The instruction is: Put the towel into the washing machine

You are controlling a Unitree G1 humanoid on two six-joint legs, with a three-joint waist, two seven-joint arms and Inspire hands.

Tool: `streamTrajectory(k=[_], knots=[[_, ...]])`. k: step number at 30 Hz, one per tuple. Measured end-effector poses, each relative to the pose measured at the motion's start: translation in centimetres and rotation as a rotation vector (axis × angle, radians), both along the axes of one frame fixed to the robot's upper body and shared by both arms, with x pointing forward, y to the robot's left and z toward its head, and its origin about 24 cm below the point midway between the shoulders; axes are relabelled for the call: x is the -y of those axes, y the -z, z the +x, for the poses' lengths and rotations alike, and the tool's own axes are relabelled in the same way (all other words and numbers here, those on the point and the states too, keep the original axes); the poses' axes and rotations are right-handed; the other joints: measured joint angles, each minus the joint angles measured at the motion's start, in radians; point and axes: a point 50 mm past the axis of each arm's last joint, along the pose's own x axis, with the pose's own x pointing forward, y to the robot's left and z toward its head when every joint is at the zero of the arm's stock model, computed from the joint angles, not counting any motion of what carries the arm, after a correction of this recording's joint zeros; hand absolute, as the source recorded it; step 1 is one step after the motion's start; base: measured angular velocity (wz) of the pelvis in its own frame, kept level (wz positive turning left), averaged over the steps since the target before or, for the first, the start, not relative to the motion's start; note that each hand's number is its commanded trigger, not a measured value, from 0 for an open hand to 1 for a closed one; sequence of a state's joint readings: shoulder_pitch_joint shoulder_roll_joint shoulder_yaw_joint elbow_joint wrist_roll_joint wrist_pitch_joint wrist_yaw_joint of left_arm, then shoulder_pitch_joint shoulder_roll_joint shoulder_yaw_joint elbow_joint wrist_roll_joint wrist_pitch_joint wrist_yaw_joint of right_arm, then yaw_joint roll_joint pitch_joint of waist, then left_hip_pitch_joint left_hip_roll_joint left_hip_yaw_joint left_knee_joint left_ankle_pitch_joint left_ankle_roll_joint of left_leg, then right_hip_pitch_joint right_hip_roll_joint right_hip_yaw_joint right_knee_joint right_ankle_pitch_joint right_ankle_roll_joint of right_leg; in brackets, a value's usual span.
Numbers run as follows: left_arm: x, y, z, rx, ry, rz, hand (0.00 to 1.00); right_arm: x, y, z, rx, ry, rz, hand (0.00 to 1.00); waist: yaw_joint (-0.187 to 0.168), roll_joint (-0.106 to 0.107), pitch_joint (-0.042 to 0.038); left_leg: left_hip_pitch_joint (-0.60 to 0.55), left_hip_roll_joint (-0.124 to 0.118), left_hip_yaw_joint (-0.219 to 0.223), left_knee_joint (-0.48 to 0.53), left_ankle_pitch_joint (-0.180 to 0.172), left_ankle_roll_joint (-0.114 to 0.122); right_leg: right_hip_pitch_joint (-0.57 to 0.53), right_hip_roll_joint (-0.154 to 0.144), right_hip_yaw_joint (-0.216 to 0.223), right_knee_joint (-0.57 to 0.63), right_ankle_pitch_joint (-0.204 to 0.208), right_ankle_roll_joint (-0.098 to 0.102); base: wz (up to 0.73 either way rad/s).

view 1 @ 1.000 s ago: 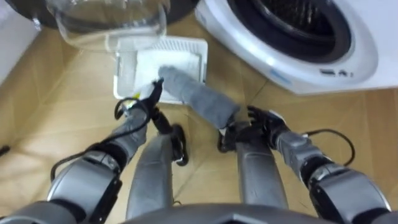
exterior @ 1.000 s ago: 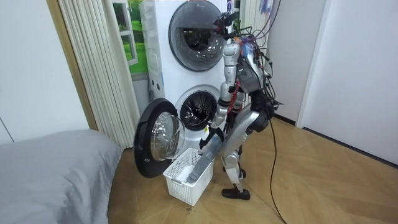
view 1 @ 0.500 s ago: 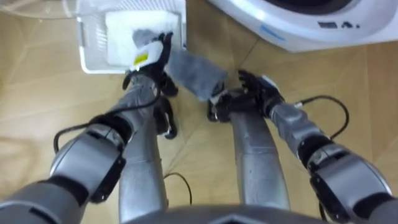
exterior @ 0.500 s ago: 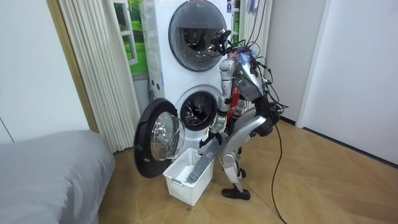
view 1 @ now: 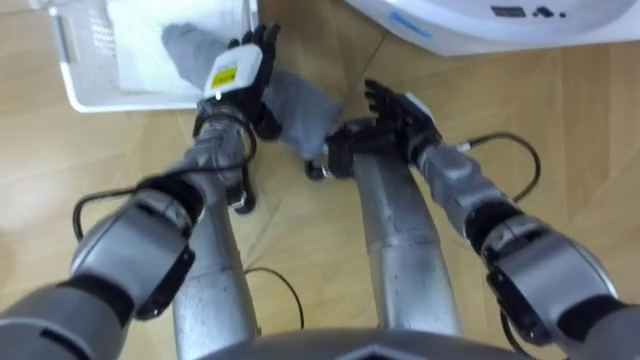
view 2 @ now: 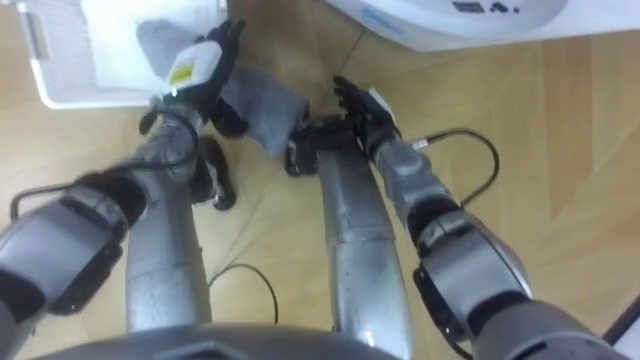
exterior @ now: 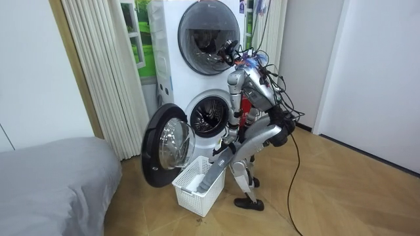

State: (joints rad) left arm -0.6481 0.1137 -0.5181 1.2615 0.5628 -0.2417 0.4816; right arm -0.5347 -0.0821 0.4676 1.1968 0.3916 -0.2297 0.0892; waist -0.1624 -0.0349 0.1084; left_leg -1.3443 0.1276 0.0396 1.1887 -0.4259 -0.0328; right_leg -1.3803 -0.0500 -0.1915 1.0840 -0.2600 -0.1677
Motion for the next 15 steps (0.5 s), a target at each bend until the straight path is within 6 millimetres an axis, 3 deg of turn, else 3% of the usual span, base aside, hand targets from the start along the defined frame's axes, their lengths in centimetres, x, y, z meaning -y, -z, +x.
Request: streamTrajectory(k=[3, 4, 5, 6, 7, 15], knots=[[0.3, 0.1, -0.1, -0.005, 0.032, 0.023, 0.0, -0.1, 0.0, 0.0, 0.001, -0.006, -0.001, 0.0, -0.001, 0.0, 0.0, -0.004, 0.0, 0.0, 0.0, -0.001, 0.002, -0.002, 0.0, 0.0, -0.003, 0.0, 0.002, -0.01], [0.4, 0.1, -0.1, -0.009, 0.041, 0.029, 0.06, -0.2, 0.0, 0.0, 0.001, -0.009, 0.0, 0.0, 0.0, 0.0, 0.0, -0.004, 0.0, 0.0, 0.0, -0.002, 0.003, -0.001, 0.0, 0.0, -0.004, -0.001, 0.003, 0.0], [0.6, 0.3, -0.3, -0.02, 0.064, 0.045, 0.61, -0.3, 0.0, 0.0, 0.001, -0.017, 0.0, 0.0, 0.0, 0.0, -0.0001, -0.003, 0.0, 0.0, -0.001, -0.002, 0.003, -0.001, 0.0, 0.0, -0.006, -0.001, 0.004, 0.0], [0.8, 0.5, -0.4, -0.039, 0.085, 0.056, 0.61, -0.3, 0.0, -0.1, -0.002, -0.017, 0.004, 0.0, 0.0, -0.001, -0.0004, -0.003, 0.0, 0.0, -0.003, -0.002, 0.003, -0.001, 0.0, 0.0, -0.008, -0.001, 0.004, 0.0], [0.9, 0.6, -0.5, -0.05, 0.094, 0.061, 1.0, -0.3, 0.0, -0.1, -0.003, -0.016, 0.008, 0.0, 0.0, -0.001, -0.0005, -0.003, 0.0, 0.0, -0.003, -0.002, 0.003, -0.001, 0.0, 0.0, -0.008, -0.001, 0.004, 0.0], [1.1, 0.9, -0.4, -0.158, 0.162, 0.099, 1.0, -0.2, 0.1, 0.0, -0.018, -0.021, 0.027, 0.0, -0.004, -0.002, -0.0011, -0.001, 0.0, 0.003, -0.006, -0.003, 0.003, -0.001, 0.0, 0.002, -0.008, -0.002, 0.007, 0.0]])
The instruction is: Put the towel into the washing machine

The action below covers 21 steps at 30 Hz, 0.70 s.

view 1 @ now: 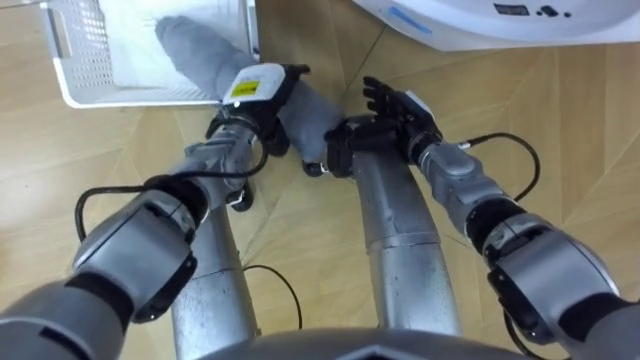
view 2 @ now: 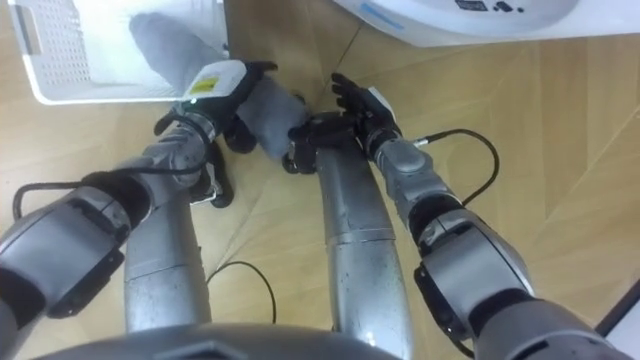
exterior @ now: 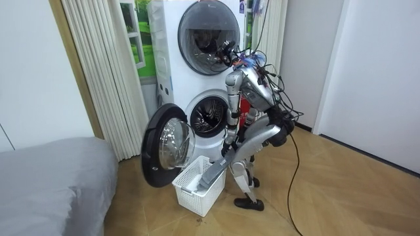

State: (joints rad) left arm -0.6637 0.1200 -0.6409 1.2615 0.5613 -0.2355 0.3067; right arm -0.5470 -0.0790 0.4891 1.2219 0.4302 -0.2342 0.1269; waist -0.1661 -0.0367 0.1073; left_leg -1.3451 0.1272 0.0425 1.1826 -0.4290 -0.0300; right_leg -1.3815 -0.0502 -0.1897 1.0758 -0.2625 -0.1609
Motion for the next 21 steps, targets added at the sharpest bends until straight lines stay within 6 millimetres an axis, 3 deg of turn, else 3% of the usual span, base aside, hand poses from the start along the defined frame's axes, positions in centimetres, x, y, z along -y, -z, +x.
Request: streamTrajectory(k=[13, 21], knots=[[-0.4, 1.0, -0.6, -0.136, 0.042, 0.067, 1.0, 0.4, 0.4, -0.2, -0.028, 0.013, -0.028, 0.0, 0.004, 0.0, -0.0006, 0.052, -0.001, 0.018, -0.044, 0.003, 0.005, 0.038, 0.0, 0.011, -0.028, 0.0, 0.001, 0.0], [-0.1, 2.9, -2.3, -0.249, 0.054, 0.087, 1.0, 0.6, 2.2, -2.0, -0.119, 0.03, -0.025, 0.0, 0.033, 0.004, -0.0028, 0.219, -0.006, 0.042, -0.163, 0.028, 0.008, 0.194, 0.008, 0.023, -0.133, 0.015, 0.018, 0.0]])
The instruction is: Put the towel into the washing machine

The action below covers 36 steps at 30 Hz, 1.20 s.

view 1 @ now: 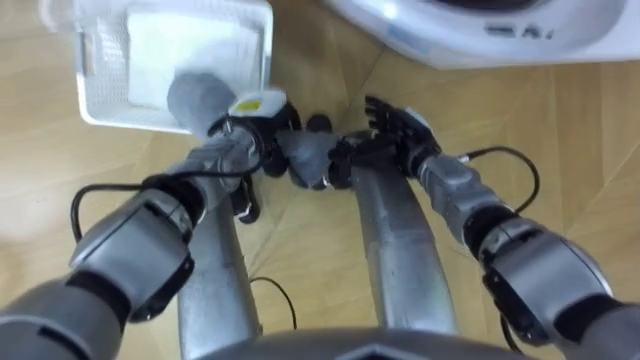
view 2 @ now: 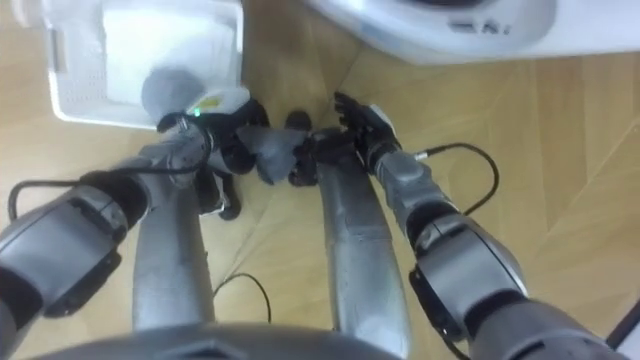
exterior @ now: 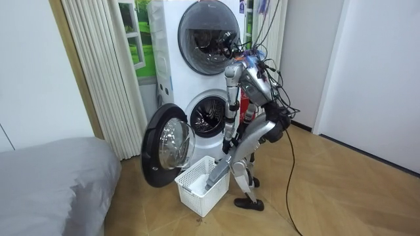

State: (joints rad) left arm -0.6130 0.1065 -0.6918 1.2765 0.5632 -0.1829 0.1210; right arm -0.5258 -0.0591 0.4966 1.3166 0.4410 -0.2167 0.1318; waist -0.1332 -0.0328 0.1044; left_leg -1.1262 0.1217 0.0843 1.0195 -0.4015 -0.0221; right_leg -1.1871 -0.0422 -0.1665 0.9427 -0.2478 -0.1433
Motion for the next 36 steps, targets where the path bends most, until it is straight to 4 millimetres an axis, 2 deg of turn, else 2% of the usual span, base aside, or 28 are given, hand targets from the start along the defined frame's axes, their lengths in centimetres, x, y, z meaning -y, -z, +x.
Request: streamTrajectory(k=[6, 13, 16, 22, 24, 28, 31, 33, 35, 36], knots=[[0.1, 1.0, -1.1, -0.042, -0.001, -0.012, 1.0, 0.2, 0.8, -0.9, -0.041, -0.001, -0.008, 0.0, 0.012, 0.009, -0.0056, 0.123, -0.003, 0.005, -0.091, 0.021, -0.003, 0.126, 0.008, -0.001, -0.092, 0.016, 0.007, -0.01], [-0.2, 1.3, -1.6, -0.022, -0.04, -0.047, 1.0, 0.7, 1.6, -2.0, -0.072, 0.014, 0.011, 0.0, 0.037, 0.017, -0.0103, 0.241, -0.013, 0.014, -0.157, 0.039, 0.002, 0.241, 0.003, 0.0, -0.146, 0.022, 0.019, 0.03], [-0.4, 1.1, -1.4, 0.018, -0.092, -0.091, 1.0, 1.2, 1.8, -2.5, -0.08, 0.031, 0.02, 0.0, 0.044, 0.021, -0.0135, 0.29, -0.027, 0.014, -0.192, 0.051, 0.005, 0.287, -0.005, 0.0, -0.169, 0.028, 0.025, 0.08], [-1.2, -0.3, -0.8, 0.16, -0.224, -0.244, 1.0, 2.5, 2.0, -2.9, -0.075, 0.048, 0.002, 0.0, 0.064, 0.027, -0.0151, 0.35, -0.033, 0.018, -0.23, 0.065, 0.012, 0.347, -0.011, -0.003, -0.205, 0.039, 0.032, 0.03], [-1.1, -1.0, -0.4, 0.194, -0.284, -0.337, 1.0, 2.8, 1.8, -2.8, -0.06, 0.042, -0.011, 0.0, 0.067, 0.027, -0.0152, 0.356, -0.045, 0.018, -0.246, 0.076, 0.017, 0.351, -0.025, -0.007, -0.205, 0.039, 0.034, 0.14], [-0.6, -1.9, 0.2, 0.188, -0.407, -0.534, 1.0, 2.4, 1.7, -2.8, -0.045, 0.013, -0.014, 0.0, 0.081, 0.027, -0.0162, 0.368, -0.05, 0.015, -0.255, 0.083, 0.019, 0.368, -0.032, -0.014, -0.211, 0.039, 0.037, 0.09], [0.0, -2.4, -0.2, 0.138, -0.47, -0.728, 1.0, 1.9, 1.6, -2.6, -0.03, -0.029, -0.031, 0.0, 0.089, 0.026, -0.0201, 0.373, -0.05, 0.006, -0.258, 0.087, 0.018, 0.383, -0.035, -0.028, -0.218, 0.039, 0.037, 0.15], [0.8, -2.2, -0.8, 0.05, -0.501, -0.872, 1.0, 1.5, 1.5, -2.6, -0.019, -0.054, -0.035, 0.0, 0.105, 0.016, -0.0383, 0.372, -0.047, 0.006, -0.26, 0.088, 0.018, 0.385, -0.033, -0.031, -0.225, 0.041, 0.038, 0.02], [1.3, -2.1, -1.2, -0.016, -0.5, -0.958, 1.0, 1.2, 1.5, -2.7, -0.019, -0.083, -0.051, 0.0, 0.114, 0.007, -0.0509, 0.373, -0.048, 0.002, -0.264, 0.092, 0.017, 0.389, -0.03, -0.03, -0.234, 0.046, 0.04, 0.0], [1.5, -2.2, -1.3, -0.057, -0.502, -1.026, 1.0, 0.9, 1.5, -2.7, -0.018, -0.098, -0.044, 0.0, 0.114, 0.005, -0.0517, 0.377, -0.048, -0.003, -0.263, 0.093, 0.018, 0.397, -0.03, -0.036, -0.239, 0.048, 0.04, 0.06]])
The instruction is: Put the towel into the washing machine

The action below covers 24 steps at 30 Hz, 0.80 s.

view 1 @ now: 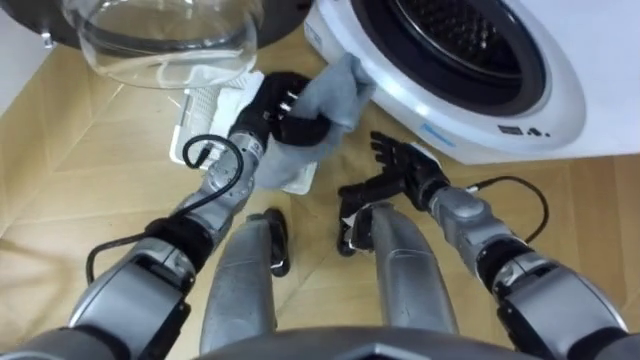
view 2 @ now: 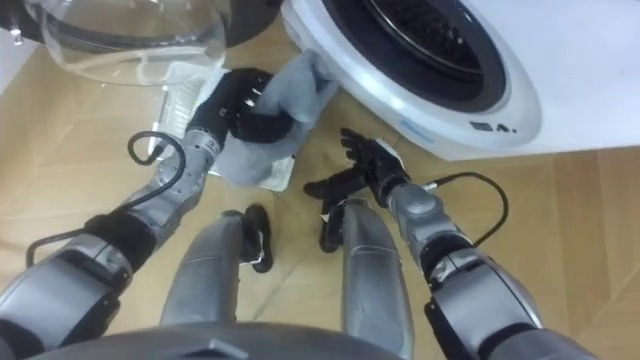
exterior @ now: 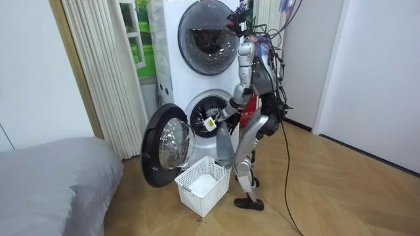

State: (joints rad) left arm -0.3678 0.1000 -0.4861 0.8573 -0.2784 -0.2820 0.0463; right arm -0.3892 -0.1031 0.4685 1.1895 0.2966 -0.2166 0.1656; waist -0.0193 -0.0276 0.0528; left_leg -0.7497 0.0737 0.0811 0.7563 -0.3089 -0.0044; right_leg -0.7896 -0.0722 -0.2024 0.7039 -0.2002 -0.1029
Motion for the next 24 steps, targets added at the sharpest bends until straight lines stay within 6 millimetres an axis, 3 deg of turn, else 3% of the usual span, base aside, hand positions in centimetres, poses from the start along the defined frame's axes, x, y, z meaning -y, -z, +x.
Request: streamTrajectory(k=[9, 17, 18, 19, 24], knots=[[1.9, -0.2, -0.9, -0.136, 0.089, -0.448, 1.0, -0.8, 0.7, -1.2, -0.058, -0.005, 0.061, 0.0, -0.01, -0.007, -0.0038, 0.047, -0.001, -0.03, -0.03, 0.01, 0.009, 0.083, 0.002, -0.031, -0.068, 0.021, 0.013, 0.08], [1.9, 1.6, -2.7, -0.3, 0.045, -0.662, 1.0, -0.9, 1.1, -1.7, -0.098, -0.02, 0.07, 0.0, -0.012, -0.006, -0.0035, 0.05, -0.01, -0.03, -0.052, 0.013, 0.012, 0.086, 0.0, -0.036, -0.083, 0.024, 0.019, 0.0], [1.8, 1.8, -2.8, -0.32, 0.038, -0.69, 1.0, -1.0, 1.1, -1.7, -0.102, -0.025, 0.074, 0.2, -0.012, -0.006, -0.0035, 0.051, -0.013, -0.03, -0.054, 0.013, 0.012, 0.085, -0.002, -0.035, -0.082, 0.023, 0.019, 0.0], [1.8, 1.9, -2.9, -0.329, 0.035, -0.703, 1.0, -1.1, 1.1, -1.7, -0.104, -0.029, 0.075, 1.0, -0.012, -0.006, -0.0035, 0.051, -0.014, -0.03, -0.055, 0.013, 0.012, 0.084, -0.003, -0.035, -0.082, 0.021, 0.019, 0.0], [1.7, 2.2, -3.1, -0.382, -0.001, -0.781, 1.0, -1.2, 1.1, -1.7, -0.119, -0.037, 0.062, 1.0, -0.012, -0.006, -0.0035, 0.056, -0.017, -0.03, -0.062, 0.014, 0.012, 0.084, -0.006, -0.032, -0.083, 0.017, 0.021, 0.0]])
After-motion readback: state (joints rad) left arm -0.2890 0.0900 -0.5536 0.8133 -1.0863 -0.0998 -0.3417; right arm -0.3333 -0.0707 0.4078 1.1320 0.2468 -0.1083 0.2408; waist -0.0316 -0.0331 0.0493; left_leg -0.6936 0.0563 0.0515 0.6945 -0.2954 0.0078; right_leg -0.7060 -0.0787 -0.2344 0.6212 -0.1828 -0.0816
